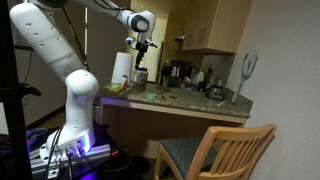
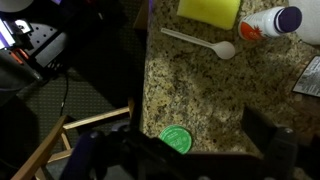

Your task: Move the green lid backwards

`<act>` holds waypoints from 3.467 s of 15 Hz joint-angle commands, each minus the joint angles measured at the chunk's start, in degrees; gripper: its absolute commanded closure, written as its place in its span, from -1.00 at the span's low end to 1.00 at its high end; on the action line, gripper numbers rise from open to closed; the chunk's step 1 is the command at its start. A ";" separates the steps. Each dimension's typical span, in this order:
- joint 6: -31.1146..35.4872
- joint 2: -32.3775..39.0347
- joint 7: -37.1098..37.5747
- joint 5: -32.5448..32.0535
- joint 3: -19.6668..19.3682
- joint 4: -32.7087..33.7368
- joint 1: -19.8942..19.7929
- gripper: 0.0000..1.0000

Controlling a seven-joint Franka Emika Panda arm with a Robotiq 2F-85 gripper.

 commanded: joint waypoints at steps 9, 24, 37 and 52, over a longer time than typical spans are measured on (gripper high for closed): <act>28.69 15.69 11.74 -3.91 3.91 -8.15 3.19 -1.00; 44.51 17.45 27.89 -6.04 2.75 -10.33 3.64 -1.00; 42.33 17.27 44.80 -13.09 3.33 -10.20 3.79 -1.00; 34.61 15.59 85.00 -25.13 7.55 -9.72 2.01 -1.00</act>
